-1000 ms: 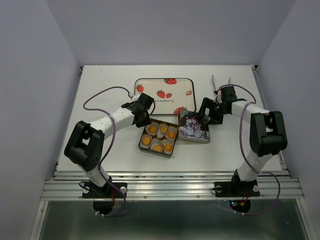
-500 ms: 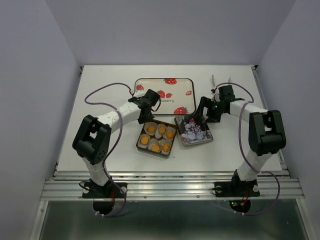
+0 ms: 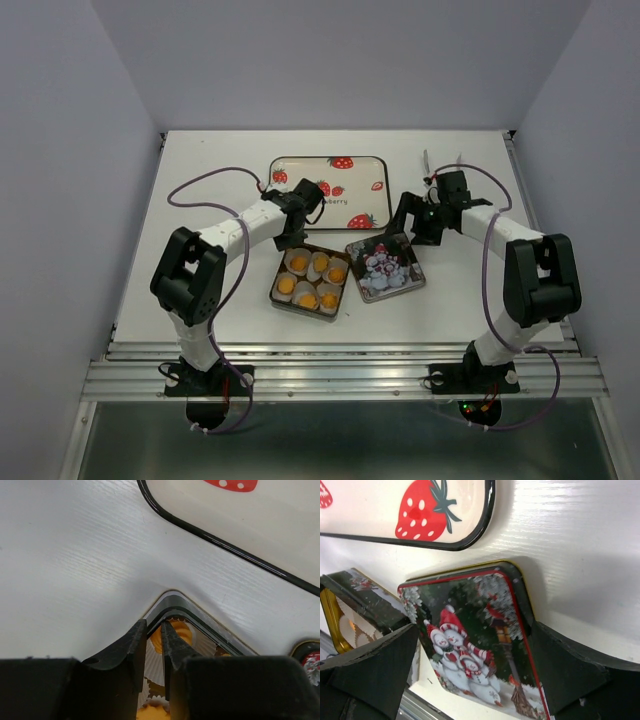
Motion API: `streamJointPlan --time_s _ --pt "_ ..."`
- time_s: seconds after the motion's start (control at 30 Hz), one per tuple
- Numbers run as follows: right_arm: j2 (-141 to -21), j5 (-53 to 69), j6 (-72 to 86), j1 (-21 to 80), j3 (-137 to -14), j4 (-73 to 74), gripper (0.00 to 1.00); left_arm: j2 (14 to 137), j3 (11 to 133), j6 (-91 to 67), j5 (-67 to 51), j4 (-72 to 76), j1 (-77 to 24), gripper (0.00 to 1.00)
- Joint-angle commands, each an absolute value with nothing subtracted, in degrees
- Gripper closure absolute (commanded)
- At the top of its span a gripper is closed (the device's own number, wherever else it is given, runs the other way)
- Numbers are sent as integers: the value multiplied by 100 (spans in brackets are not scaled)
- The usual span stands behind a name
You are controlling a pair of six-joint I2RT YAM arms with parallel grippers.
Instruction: Pack the cookies
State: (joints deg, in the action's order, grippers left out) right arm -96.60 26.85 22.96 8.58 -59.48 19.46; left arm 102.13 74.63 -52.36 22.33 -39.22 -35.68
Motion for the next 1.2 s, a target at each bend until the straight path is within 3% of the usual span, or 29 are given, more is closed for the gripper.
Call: streamJointPlan --time_s 0.0,0.67,0.9,1.17 --pt "-9176 1891 2479 932 -6073 2302 0 10160 7655 -5634 2496 -4333 -3612 74" --pt "-9290 1547 2866 932 -5335 2523 0 10248 7884 -5968 2742 -5054 -3612 74" --pt "-9282 3713 2741 932 -5520 2119 1 10353 7980 -6012 2716 -5106 -3621 74" --pt "-8921 4666 3785 932 -5783 1522 6 10468 8060 -6021 2768 -5212 -3674 74"
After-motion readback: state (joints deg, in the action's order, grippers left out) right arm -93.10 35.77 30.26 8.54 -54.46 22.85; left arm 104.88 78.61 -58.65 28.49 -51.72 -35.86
